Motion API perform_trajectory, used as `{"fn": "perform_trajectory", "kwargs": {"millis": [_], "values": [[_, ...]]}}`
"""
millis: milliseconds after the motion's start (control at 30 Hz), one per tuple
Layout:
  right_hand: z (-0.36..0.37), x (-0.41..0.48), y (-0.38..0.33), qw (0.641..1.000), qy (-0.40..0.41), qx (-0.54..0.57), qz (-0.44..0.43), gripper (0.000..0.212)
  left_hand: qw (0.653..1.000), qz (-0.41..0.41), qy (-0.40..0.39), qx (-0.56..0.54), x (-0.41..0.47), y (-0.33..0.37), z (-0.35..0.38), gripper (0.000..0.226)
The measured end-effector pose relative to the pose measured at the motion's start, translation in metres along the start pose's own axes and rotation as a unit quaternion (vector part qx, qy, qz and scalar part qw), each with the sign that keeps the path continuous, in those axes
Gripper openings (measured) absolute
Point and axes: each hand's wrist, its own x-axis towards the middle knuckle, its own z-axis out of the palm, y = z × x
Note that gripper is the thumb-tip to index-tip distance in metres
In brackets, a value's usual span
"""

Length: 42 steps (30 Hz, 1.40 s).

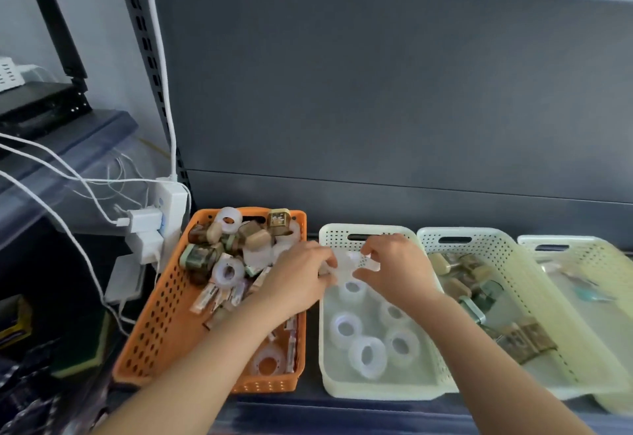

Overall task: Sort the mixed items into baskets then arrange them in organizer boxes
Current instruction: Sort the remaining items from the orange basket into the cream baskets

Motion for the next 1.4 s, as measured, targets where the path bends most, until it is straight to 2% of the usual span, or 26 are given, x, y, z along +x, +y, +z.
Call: {"fn": "perform_trajectory", "kwargs": {"millis": [100, 200, 400, 500, 600, 700, 800, 900, 967, 1033, 1133, 1233, 1400], "values": [[0.005, -0.013, 0.016, 0.995, -0.087, -0.038, 0.019, 0.037, 0.989, 0.065, -0.061, 0.115, 0.002, 0.006, 0.017, 0.029], [0.011, -0.021, 0.024, 0.989, -0.142, -0.024, 0.034, 0.028, 0.984, 0.083, -0.081, 0.134, -0.002, 0.007, 0.027, 0.036], [0.014, -0.018, 0.016, 0.991, -0.129, -0.016, 0.017, 0.024, 0.989, 0.080, -0.087, 0.088, -0.004, 0.006, 0.020, 0.033], [0.013, -0.016, -0.003, 0.996, -0.090, 0.002, -0.019, 0.017, 0.994, 0.090, -0.039, 0.042, -0.011, 0.001, 0.003, 0.028], [0.010, -0.015, -0.028, 0.992, -0.060, 0.052, -0.095, 0.015, 0.996, 0.048, 0.018, 0.066, -0.024, -0.011, -0.019, 0.018], [0.007, -0.016, -0.060, 0.976, -0.073, 0.089, -0.184, 0.014, 0.989, -0.043, 0.032, 0.139, -0.041, -0.031, -0.039, 0.016], [0.014, -0.019, -0.090, 0.948, -0.147, 0.073, -0.272, 0.016, 0.974, -0.130, -0.031, 0.185, -0.058, -0.054, -0.049, 0.014], [0.029, -0.022, -0.115, 0.915, -0.234, -0.015, -0.328, 0.015, 0.958, -0.170, -0.111, 0.203, -0.077, -0.074, -0.045, 0.029], [0.039, -0.023, -0.125, 0.899, -0.272, -0.066, -0.338, 0.018, 0.956, -0.186, -0.128, 0.186, -0.085, -0.085, -0.041, 0.033], [0.049, -0.024, -0.130, 0.886, -0.293, -0.102, -0.344, 0.023, 0.957, -0.198, -0.134, 0.163, -0.089, -0.093, -0.037, 0.049], [0.059, -0.022, -0.132, 0.887, -0.315, -0.094, -0.326, 0.030, 0.961, -0.213, -0.131, 0.122, -0.090, -0.100, -0.037, 0.066], [0.062, -0.016, -0.134, 0.888, -0.326, -0.080, -0.314, 0.031, 0.960, -0.232, -0.137, 0.079, -0.090, -0.104, -0.038, 0.063], [0.065, -0.010, -0.138, 0.869, -0.373, -0.095, -0.309, 0.022, 0.953, -0.254, -0.137, 0.088, -0.091, -0.114, -0.044, 0.057]]}}
